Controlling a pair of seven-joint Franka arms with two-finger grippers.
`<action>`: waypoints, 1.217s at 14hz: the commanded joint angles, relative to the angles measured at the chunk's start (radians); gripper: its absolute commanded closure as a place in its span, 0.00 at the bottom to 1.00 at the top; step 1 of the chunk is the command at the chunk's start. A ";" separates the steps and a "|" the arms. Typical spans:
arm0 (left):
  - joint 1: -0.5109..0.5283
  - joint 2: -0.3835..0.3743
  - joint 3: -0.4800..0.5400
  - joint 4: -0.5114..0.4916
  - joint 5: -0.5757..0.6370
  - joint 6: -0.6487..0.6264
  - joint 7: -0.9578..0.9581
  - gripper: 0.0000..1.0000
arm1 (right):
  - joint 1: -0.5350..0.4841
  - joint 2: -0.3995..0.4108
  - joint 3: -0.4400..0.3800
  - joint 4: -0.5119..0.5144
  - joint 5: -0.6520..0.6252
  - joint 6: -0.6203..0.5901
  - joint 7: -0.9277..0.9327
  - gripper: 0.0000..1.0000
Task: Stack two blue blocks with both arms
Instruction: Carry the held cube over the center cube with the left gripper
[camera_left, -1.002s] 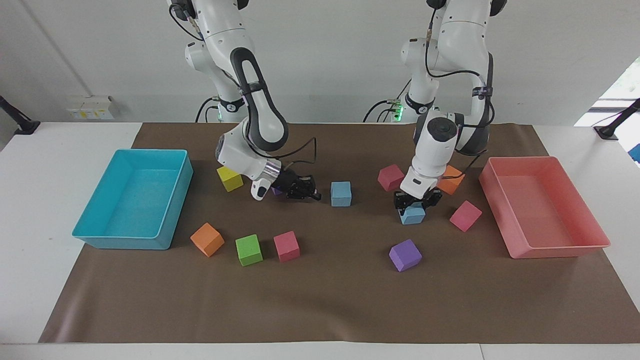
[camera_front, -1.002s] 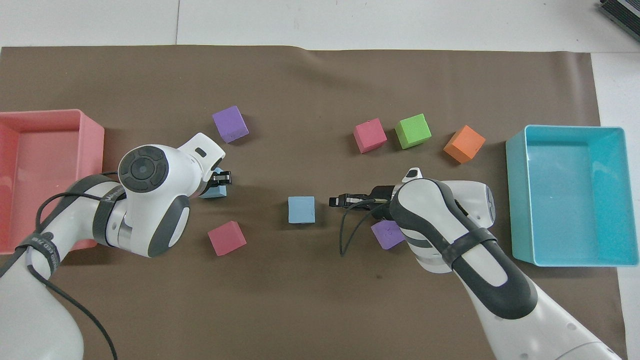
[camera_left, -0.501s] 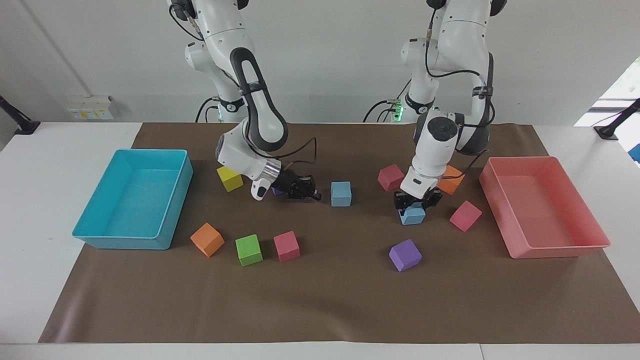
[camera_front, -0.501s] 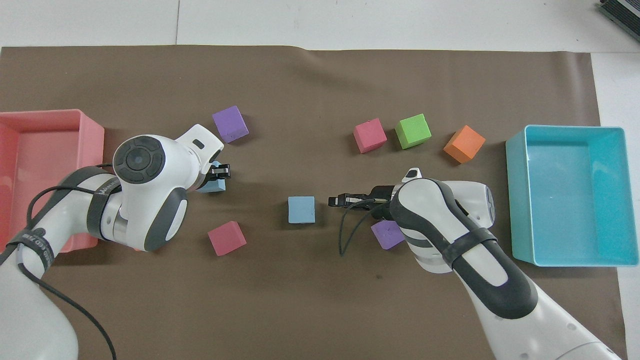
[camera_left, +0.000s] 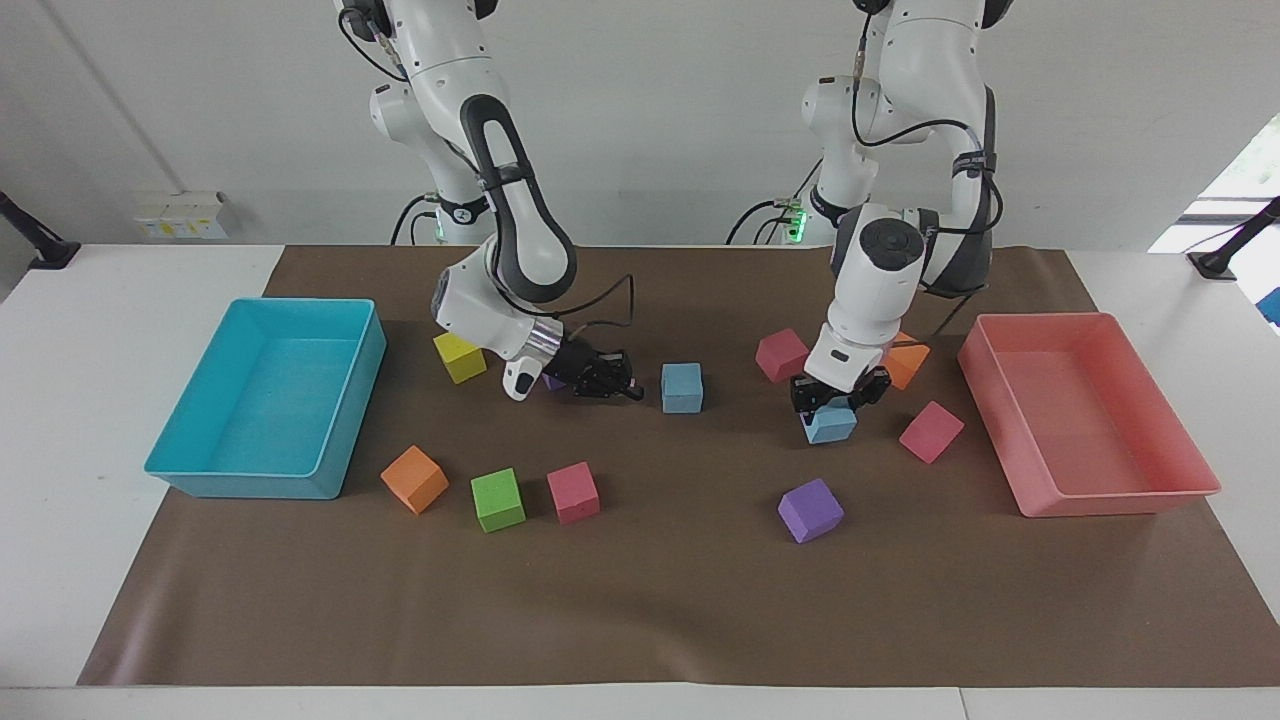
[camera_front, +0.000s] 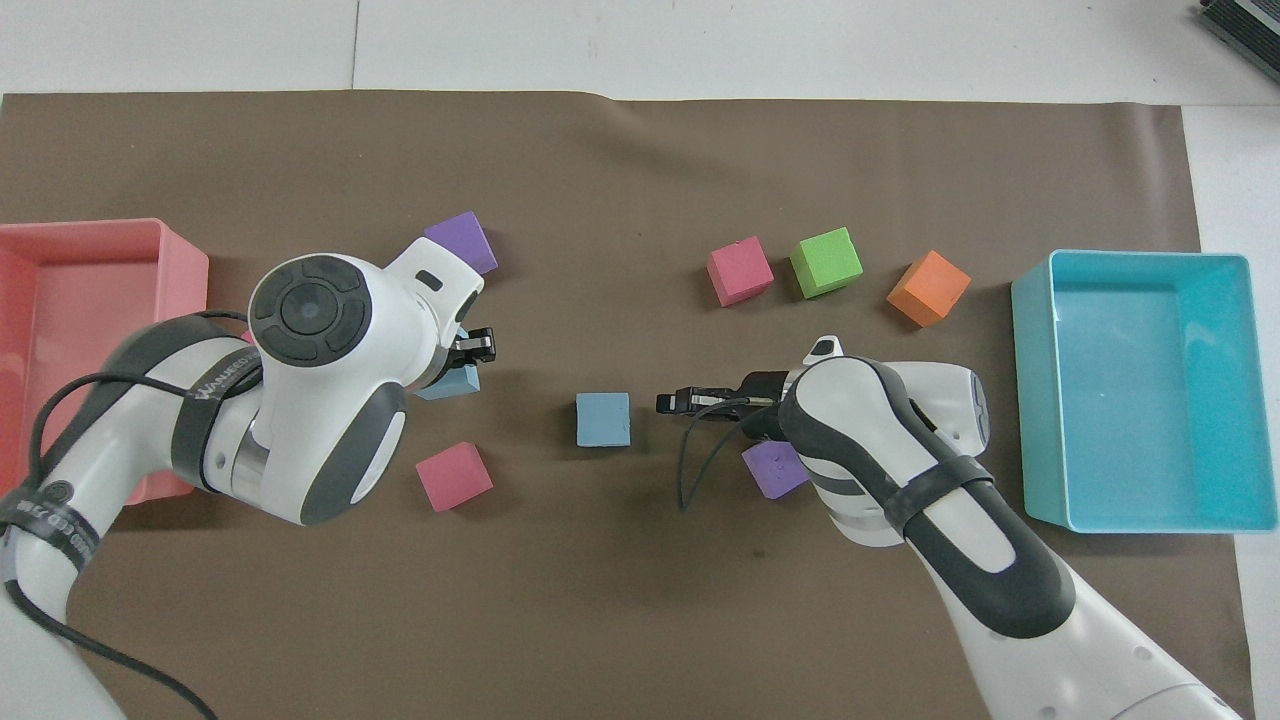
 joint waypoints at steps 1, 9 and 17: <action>-0.082 0.000 0.014 0.021 0.006 -0.023 -0.107 0.37 | -0.011 -0.003 0.006 -0.001 0.038 -0.014 -0.055 1.00; -0.206 0.021 0.014 0.047 0.006 -0.006 -0.242 0.37 | -0.011 -0.003 0.006 -0.001 0.038 -0.010 -0.067 1.00; -0.266 0.119 0.014 0.122 0.005 0.000 -0.275 0.37 | -0.004 -0.001 0.005 -0.001 0.038 0.003 -0.065 1.00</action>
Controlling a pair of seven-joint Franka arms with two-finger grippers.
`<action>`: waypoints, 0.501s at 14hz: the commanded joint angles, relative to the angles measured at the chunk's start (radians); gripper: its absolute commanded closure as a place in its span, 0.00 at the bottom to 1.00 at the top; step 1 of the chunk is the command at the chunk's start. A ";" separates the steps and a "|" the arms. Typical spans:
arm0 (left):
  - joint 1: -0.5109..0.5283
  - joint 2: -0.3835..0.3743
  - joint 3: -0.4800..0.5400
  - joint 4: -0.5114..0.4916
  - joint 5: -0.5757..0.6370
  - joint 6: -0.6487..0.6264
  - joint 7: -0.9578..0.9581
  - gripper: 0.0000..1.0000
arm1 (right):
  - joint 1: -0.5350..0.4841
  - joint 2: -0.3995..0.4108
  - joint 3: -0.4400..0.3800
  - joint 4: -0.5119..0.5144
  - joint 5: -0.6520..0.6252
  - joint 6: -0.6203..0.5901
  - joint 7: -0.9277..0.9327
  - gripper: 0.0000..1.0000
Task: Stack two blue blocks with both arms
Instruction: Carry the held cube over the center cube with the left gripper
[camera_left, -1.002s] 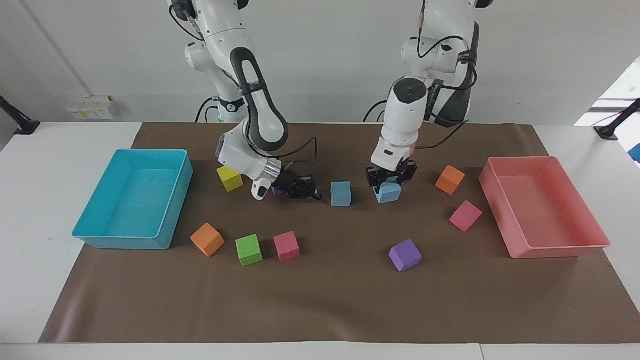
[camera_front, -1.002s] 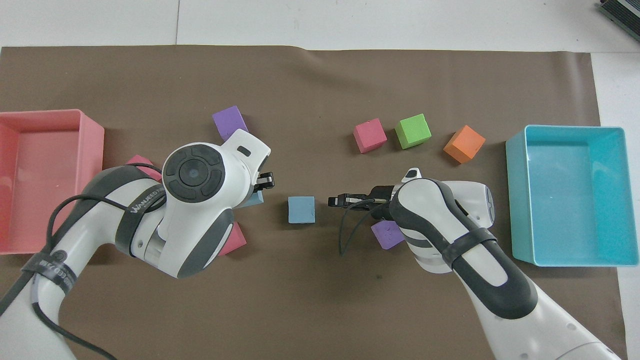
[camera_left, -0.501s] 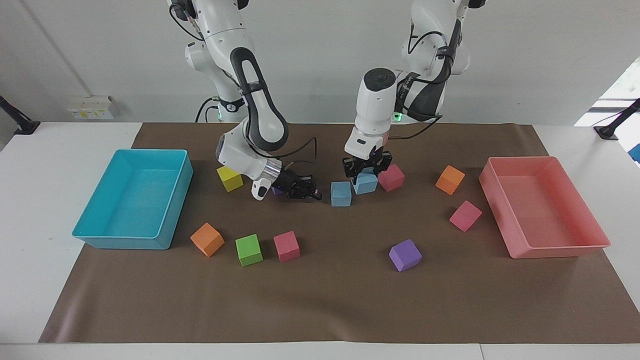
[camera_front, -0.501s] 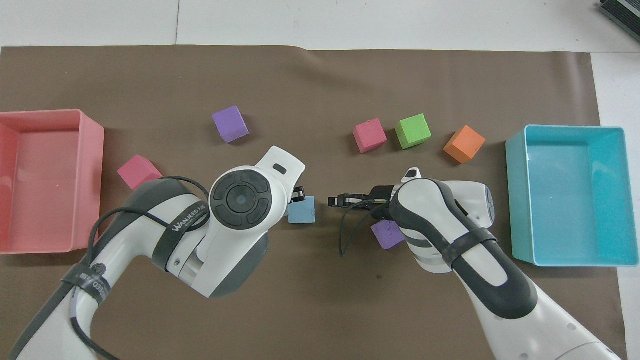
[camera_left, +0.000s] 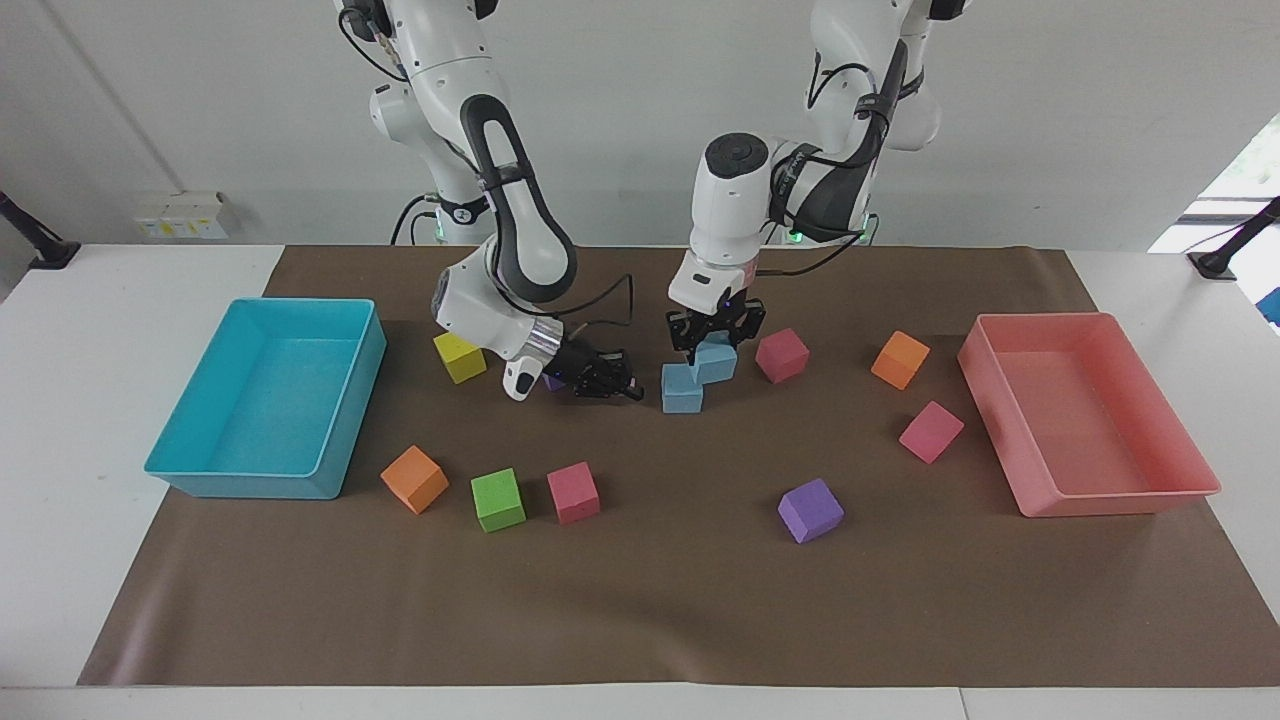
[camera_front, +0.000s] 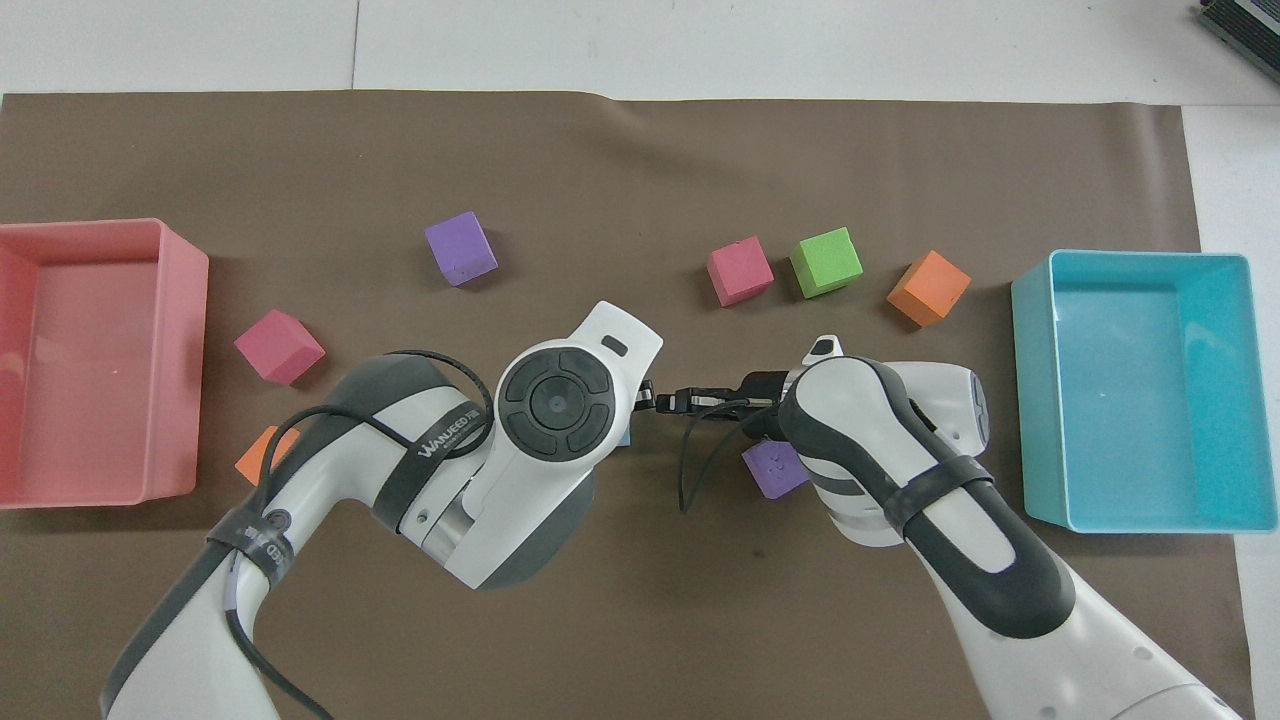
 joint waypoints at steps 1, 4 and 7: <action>-0.034 0.039 0.018 0.042 0.005 0.001 -0.018 0.37 | -0.003 -0.003 0.005 -0.001 0.038 0.002 -0.051 1.00; -0.037 0.052 0.018 0.052 0.005 -0.001 -0.027 0.37 | -0.005 -0.001 0.007 -0.001 0.038 0.004 -0.051 1.00; -0.043 0.053 0.018 0.052 0.006 -0.001 -0.027 0.37 | -0.005 -0.001 0.005 -0.001 0.038 0.002 -0.051 1.00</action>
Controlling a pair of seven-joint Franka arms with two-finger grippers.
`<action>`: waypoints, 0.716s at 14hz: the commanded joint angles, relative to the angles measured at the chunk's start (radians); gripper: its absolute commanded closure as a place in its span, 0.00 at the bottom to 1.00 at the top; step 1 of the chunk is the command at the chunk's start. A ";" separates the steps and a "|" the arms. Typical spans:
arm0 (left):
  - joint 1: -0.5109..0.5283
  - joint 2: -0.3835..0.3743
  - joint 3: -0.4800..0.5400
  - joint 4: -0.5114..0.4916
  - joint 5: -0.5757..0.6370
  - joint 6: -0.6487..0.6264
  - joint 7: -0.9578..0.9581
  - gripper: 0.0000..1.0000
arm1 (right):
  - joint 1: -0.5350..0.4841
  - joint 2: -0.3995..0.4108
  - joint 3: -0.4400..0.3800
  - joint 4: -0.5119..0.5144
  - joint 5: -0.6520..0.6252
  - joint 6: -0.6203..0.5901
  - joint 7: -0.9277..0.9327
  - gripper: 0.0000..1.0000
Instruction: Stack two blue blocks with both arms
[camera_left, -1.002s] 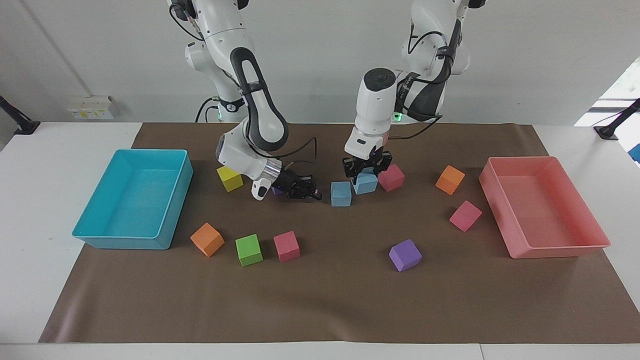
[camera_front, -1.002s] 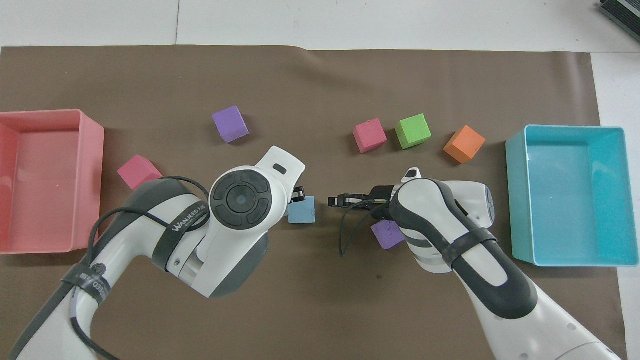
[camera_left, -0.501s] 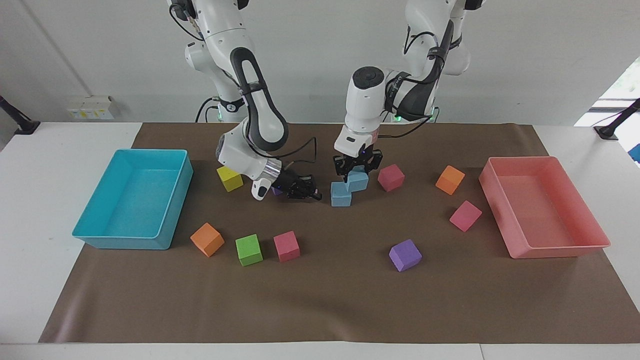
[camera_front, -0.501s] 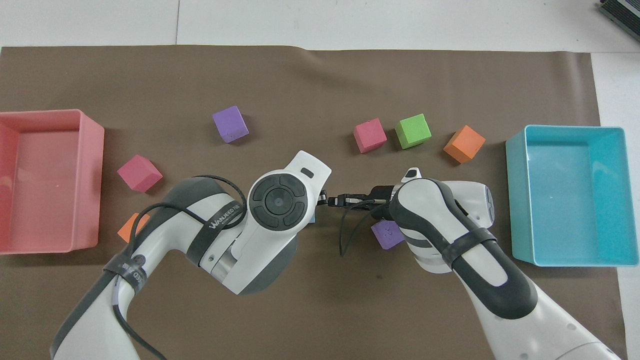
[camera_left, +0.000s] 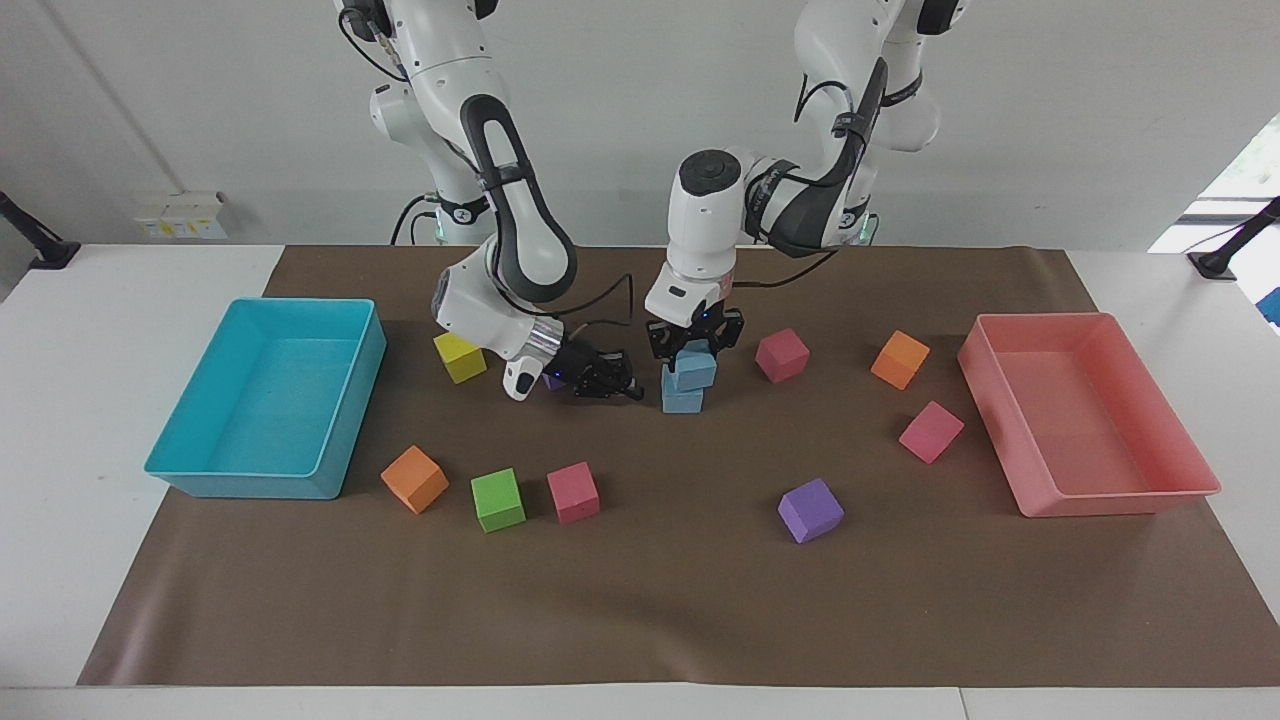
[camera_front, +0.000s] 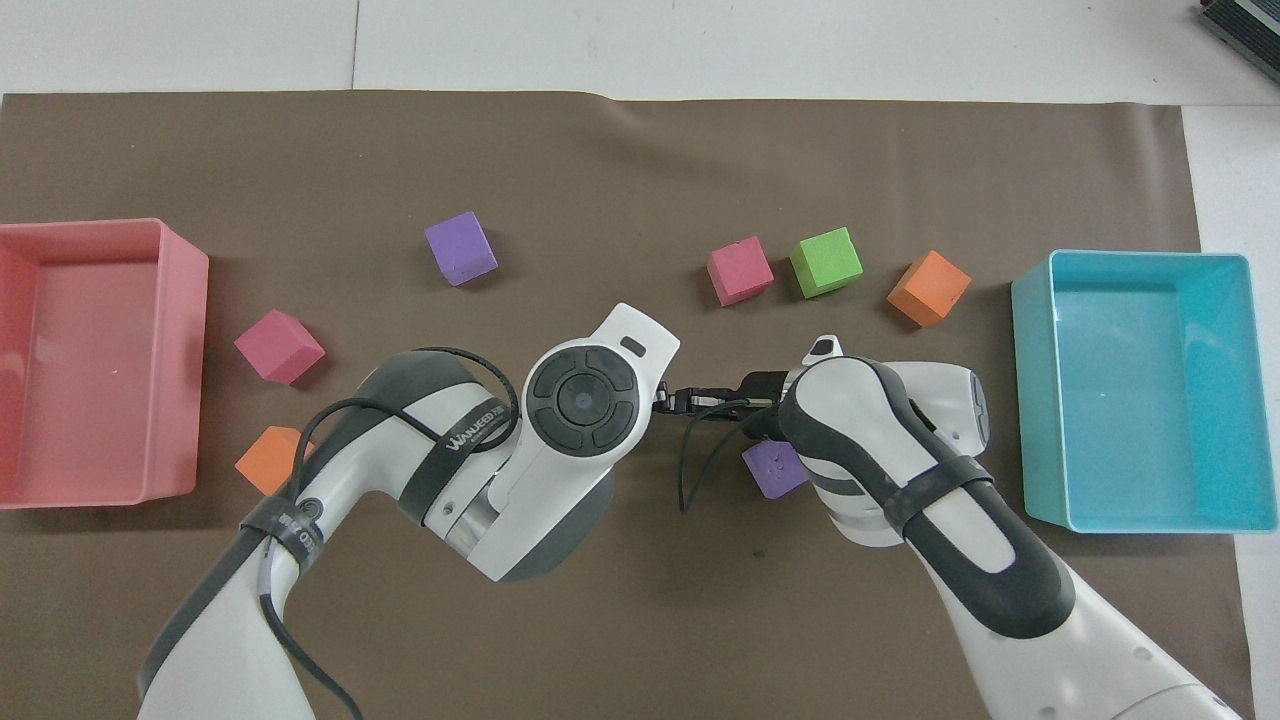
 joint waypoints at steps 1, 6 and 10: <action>-0.027 0.018 0.018 0.026 0.006 -0.004 -0.019 0.37 | -0.005 -0.001 0.005 -0.002 0.038 0.004 -0.051 1.00; -0.027 0.018 0.018 0.026 0.009 -0.016 -0.002 0.37 | -0.005 -0.001 0.005 -0.002 0.038 0.002 -0.051 1.00; -0.026 0.015 0.018 0.022 0.015 -0.026 0.091 0.39 | -0.005 -0.001 0.006 -0.002 0.038 0.002 -0.051 1.00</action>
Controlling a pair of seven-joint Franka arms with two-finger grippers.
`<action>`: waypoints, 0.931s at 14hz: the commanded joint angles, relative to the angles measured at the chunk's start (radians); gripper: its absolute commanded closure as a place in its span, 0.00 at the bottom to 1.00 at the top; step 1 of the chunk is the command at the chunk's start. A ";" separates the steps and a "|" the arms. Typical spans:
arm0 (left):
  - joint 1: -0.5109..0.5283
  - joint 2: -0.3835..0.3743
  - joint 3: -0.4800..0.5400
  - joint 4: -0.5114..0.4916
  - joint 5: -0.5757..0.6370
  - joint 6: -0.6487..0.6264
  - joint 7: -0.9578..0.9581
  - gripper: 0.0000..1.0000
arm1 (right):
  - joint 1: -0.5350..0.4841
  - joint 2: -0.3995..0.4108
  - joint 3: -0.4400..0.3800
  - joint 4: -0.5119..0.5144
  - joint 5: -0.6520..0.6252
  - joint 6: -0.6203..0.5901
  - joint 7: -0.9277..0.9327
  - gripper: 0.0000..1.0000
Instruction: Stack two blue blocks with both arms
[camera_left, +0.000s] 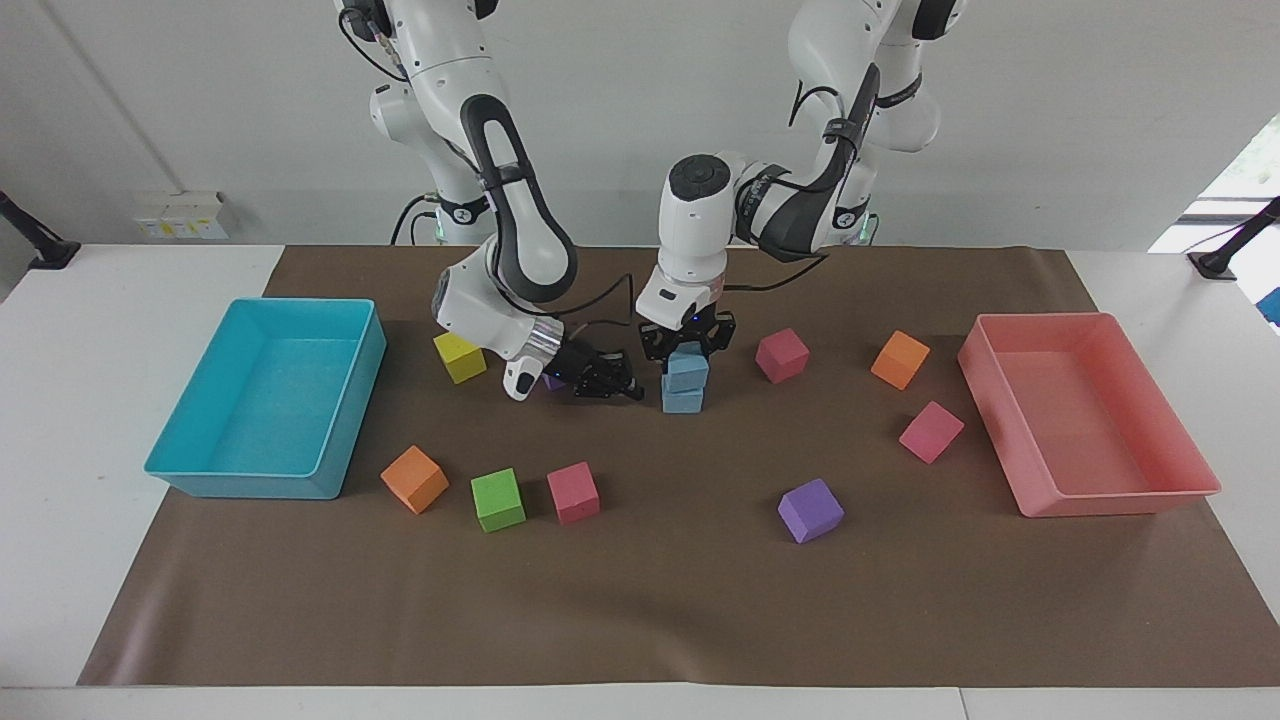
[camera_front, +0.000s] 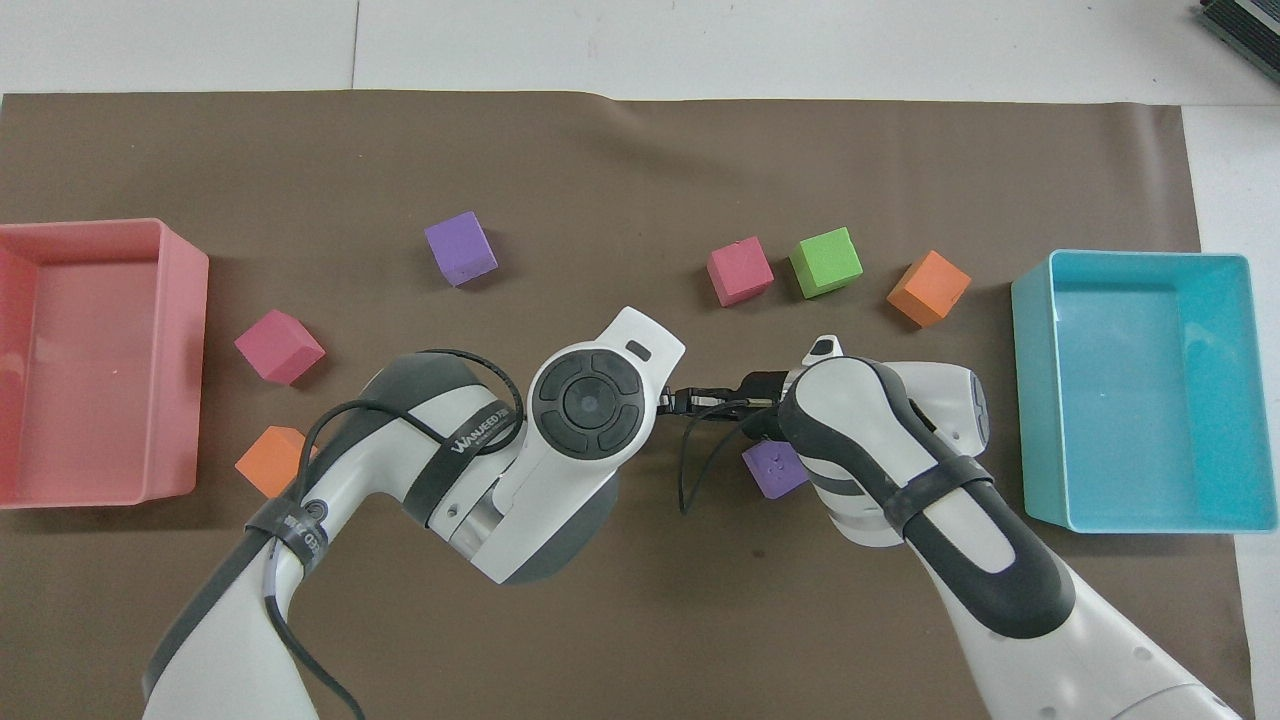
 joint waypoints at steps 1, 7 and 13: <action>-0.022 0.014 0.019 0.021 0.014 -0.022 0.064 0.38 | -0.007 -0.001 0.006 -0.002 0.038 0.002 -0.051 1.00; -0.022 0.005 0.019 0.025 0.015 -0.021 0.170 0.39 | -0.007 -0.001 0.006 -0.002 0.038 0.002 -0.051 1.00; -0.022 0.017 0.019 0.026 0.012 -0.014 0.187 0.39 | -0.005 -0.001 0.005 -0.002 0.038 0.004 -0.051 1.00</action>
